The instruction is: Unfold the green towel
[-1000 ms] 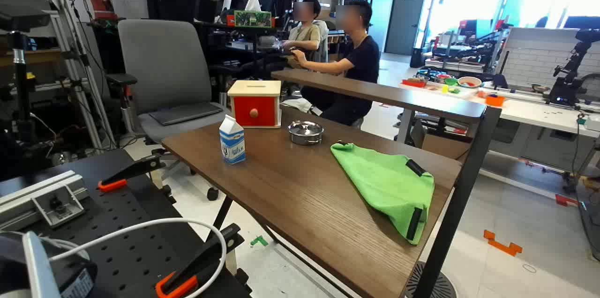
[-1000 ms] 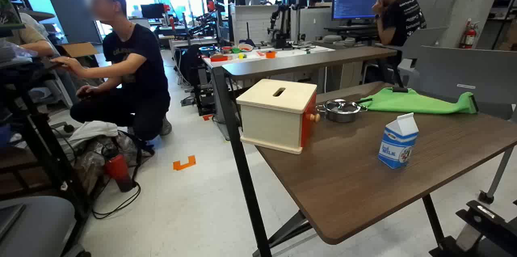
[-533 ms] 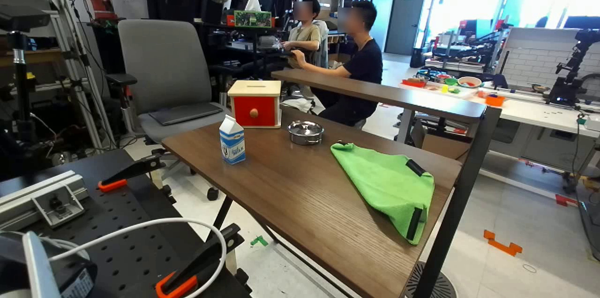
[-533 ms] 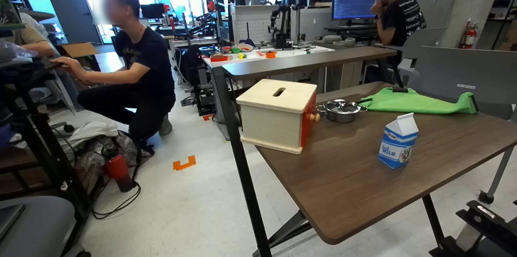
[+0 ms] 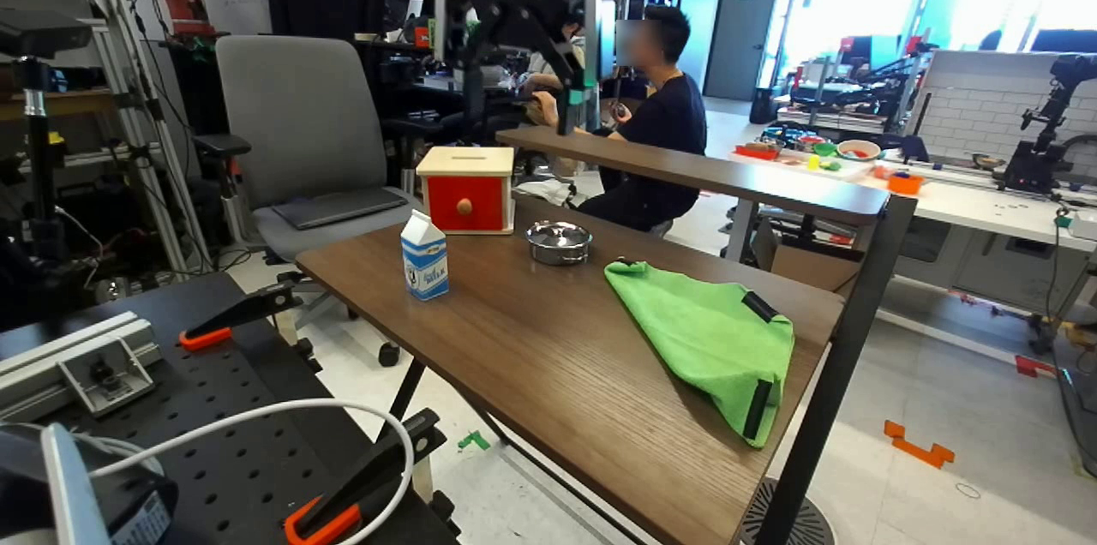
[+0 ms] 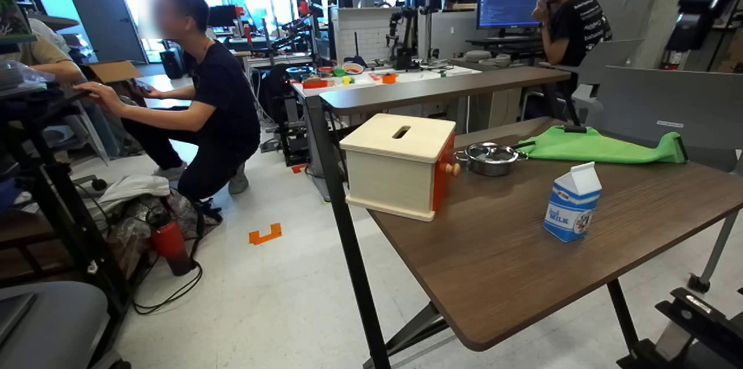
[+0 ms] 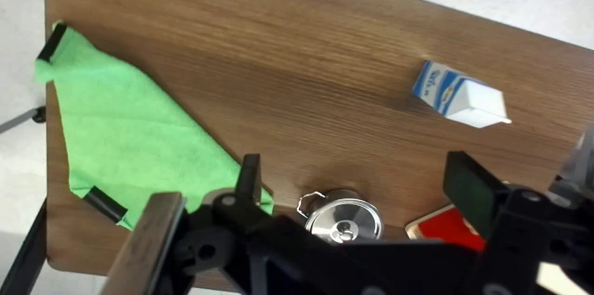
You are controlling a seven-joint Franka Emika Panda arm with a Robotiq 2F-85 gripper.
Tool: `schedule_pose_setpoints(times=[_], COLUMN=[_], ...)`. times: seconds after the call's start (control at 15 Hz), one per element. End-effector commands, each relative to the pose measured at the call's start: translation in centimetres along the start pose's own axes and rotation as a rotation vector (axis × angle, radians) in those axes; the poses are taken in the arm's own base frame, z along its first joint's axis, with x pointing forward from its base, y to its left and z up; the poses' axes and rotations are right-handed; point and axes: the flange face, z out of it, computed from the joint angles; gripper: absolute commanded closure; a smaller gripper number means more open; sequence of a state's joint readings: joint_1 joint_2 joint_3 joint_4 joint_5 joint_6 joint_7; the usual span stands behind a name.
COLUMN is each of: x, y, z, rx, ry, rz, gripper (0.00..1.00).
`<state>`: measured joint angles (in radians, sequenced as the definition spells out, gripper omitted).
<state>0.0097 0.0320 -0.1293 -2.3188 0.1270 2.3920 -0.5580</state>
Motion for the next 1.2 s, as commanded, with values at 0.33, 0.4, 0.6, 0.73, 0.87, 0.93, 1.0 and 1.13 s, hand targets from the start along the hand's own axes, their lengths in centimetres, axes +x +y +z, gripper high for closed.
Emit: schedule_pose_setpoints(times=[0.33,0.4,0.6,0.73,0.87,0.93,1.0,1.13], x=[11.4,12.3,14.5,15.6,16.6,17.1,17.5,18.3], y=[11.3,12.6,16.0,17.8,19.3,20.0,20.5,21.4], z=[8.6,9.3,11.5,12.6,13.5,13.9,14.1,14.8], rx=[-0.199,-0.221,-0.246,-0.247,-0.259,-0.262,-0.264,-0.260], ry=[0.060,0.070,0.088,0.087,0.091,0.096,0.096,0.083], rz=[-0.294,-0.291,-0.228,-0.194,-0.182,-0.176,-0.168,-0.149], gripper=[0.00,0.00,0.00,0.00,0.00,0.00,0.00,0.00])
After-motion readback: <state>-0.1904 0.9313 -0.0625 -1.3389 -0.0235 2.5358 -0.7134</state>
